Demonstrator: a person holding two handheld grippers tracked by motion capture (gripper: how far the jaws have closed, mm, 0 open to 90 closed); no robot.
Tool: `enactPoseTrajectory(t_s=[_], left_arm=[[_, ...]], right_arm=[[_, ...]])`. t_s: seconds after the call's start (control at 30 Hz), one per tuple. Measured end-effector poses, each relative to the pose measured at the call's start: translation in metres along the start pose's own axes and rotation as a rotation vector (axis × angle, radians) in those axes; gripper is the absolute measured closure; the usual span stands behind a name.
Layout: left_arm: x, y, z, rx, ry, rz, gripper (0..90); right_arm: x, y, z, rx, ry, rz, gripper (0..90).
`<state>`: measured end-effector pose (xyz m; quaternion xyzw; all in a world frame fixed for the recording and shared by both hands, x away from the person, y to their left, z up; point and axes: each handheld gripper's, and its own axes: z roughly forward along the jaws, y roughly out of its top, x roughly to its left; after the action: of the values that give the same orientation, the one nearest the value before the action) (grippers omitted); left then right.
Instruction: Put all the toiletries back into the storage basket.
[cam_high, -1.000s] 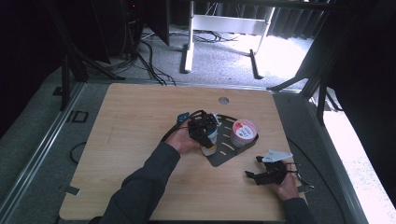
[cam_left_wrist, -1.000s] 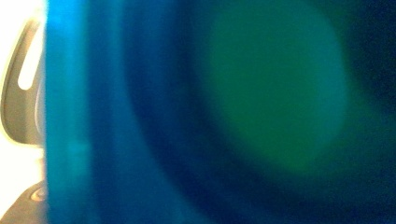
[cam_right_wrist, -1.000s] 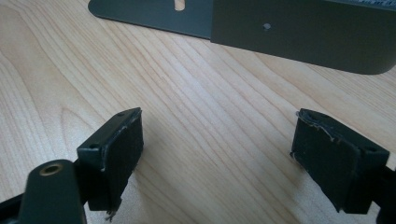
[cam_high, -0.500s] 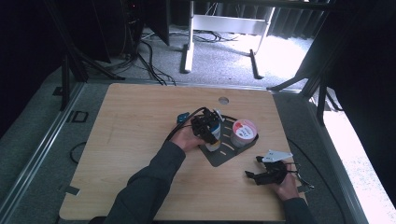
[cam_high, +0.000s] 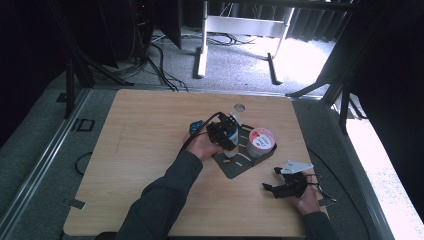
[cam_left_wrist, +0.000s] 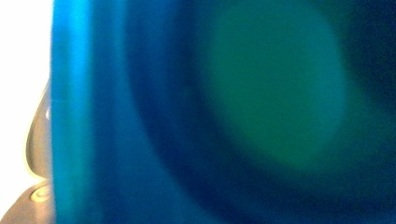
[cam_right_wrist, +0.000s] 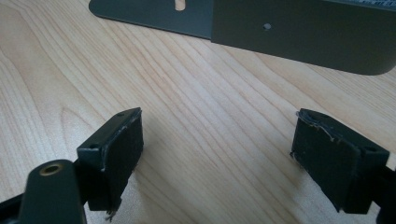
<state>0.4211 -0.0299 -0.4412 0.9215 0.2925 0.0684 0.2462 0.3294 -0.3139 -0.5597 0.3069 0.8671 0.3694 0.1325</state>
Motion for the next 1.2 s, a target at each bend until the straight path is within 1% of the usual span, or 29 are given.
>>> enactPoseTrajectory(t_s=[0.1,0.2,0.27,0.53,0.77,0.97,1.2], left_arm=[[0.0,0.001,0.003,-0.003,0.007,-0.004,55.6],[-0.001,0.003,0.004,-0.014,0.032,-0.009,55.6],[-0.001,0.003,0.005,-0.025,0.04,-0.016,55.6],[0.0,0.009,0.011,-0.034,0.044,-0.02,55.6],[0.002,0.015,0.018,-0.042,0.048,-0.034,55.6],[0.004,0.022,0.022,-0.039,0.056,-0.025,55.5],[0.007,0.028,0.025,-0.058,0.065,-0.036,55.5]], right_arm=[[0.0,0.0,0.0,0.0,0.0,0.001,16.3],[0.0,0.0,0.0,0.0,0.0,0.0,16.3],[0.0,0.0,0.0,0.0,0.0,0.0,16.3],[0.0,0.0,0.0,0.0,0.001,-0.001,16.3],[0.0,0.0,0.0,0.0,0.001,-0.002,16.3],[0.0,0.0,0.0,-0.001,0.001,-0.002,16.3],[0.0,0.0,0.0,0.0,0.002,-0.003,16.2]])
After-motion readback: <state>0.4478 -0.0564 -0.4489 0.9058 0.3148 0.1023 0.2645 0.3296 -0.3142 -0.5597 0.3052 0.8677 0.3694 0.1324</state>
